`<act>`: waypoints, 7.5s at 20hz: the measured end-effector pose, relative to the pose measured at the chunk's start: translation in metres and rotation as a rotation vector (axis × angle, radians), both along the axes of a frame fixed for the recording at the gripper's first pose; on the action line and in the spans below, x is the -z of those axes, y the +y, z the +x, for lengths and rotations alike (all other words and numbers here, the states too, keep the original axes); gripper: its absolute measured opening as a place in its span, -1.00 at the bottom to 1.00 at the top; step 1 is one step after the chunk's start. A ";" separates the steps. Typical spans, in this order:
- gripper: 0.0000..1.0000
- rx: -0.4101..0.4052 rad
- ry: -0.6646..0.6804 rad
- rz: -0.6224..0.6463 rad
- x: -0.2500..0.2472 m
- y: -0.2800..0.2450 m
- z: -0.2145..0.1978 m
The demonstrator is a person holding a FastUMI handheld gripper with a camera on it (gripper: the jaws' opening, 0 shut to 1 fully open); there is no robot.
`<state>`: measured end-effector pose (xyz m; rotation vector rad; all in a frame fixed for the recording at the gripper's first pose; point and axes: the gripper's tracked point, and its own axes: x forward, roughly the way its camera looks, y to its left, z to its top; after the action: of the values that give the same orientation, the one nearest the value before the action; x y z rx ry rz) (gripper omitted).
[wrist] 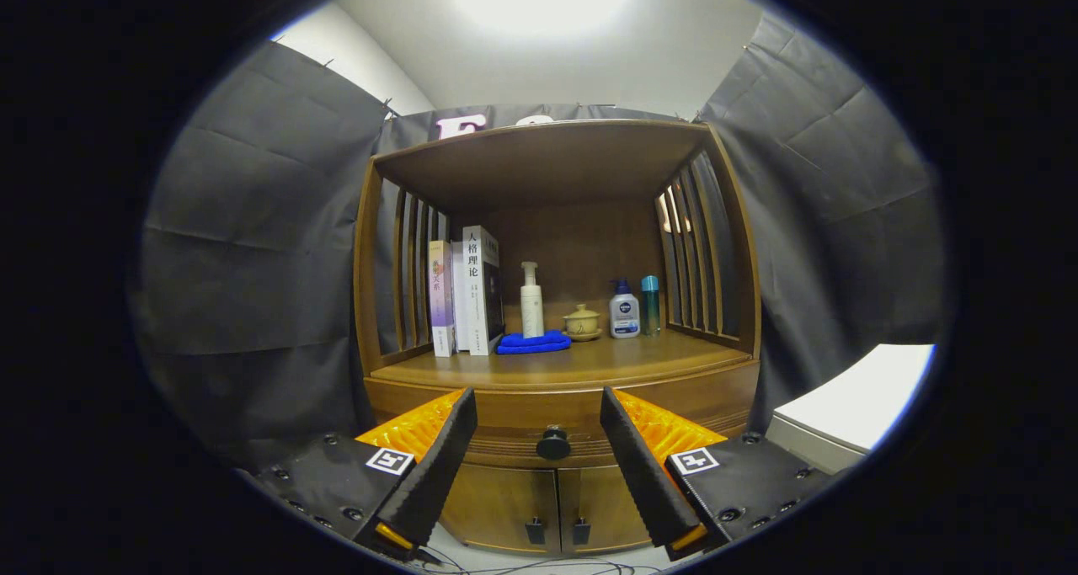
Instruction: Pull open the drawer, take out the items inside it, and place them on the countertop above the cabinet.
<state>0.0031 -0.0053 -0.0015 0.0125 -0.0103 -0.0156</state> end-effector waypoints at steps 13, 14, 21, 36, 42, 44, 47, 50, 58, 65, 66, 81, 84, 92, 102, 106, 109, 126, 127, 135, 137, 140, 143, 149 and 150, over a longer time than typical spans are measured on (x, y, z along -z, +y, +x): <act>0.90 -0.001 0.091 -0.007 0.014 -0.007 0.044; 0.90 -0.007 0.108 -0.002 0.019 -0.007 0.050; 0.90 0.009 0.215 0.037 0.058 -0.009 0.082; 0.92 0.006 0.358 0.043 0.122 -0.004 0.114; 0.86 0.022 0.383 0.044 0.135 -0.008 0.117; 0.68 0.031 0.384 0.041 0.137 -0.009 0.117; 0.29 0.059 0.384 0.016 0.135 -0.016 0.119; -0.09 0.049 0.401 0.004 0.137 -0.015 0.122; -0.29 0.018 0.396 0.001 0.136 -0.015 0.106; -0.29 0.012 0.397 0.014 0.135 -0.011 0.078; -0.29 0.007 0.397 0.011 0.134 -0.011 0.072; -0.29 -0.045 0.446 0.036 0.136 -0.004 0.005; -0.29 -0.051 0.460 0.027 0.139 -0.001 -0.009; -0.30 -0.083 0.478 -0.024 0.138 0.001 -0.029; -0.25 -0.123 0.511 -0.032 0.138 0.005 -0.048; -0.05 -0.130 0.513 -0.007 0.130 0.007 -0.051; 0.22 -0.179 0.445 -0.074 0.109 0.018 -0.057; 0.96 -0.194 0.315 -0.042 -0.011 0.012 0.008; 0.96 -0.197 0.336 -0.023 -0.012 0.011 0.016; 0.94 -0.190 0.536 -0.032 0.017 -0.001 0.058; 0.95 -0.183 0.599 -0.041 0.032 -0.004 0.063; 0.94 -0.166 0.691 -0.056 0.059 -0.009 0.070; 0.95 -0.147 0.774 -0.044 0.082 -0.015 0.074; 0.95 -0.116 0.905 0.017 0.116 -0.022 0.075; 0.95 -0.113 0.913 0.027 0.120 -0.022 0.076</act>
<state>0.0791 -0.0271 -0.1215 0.0325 0.9040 0.0924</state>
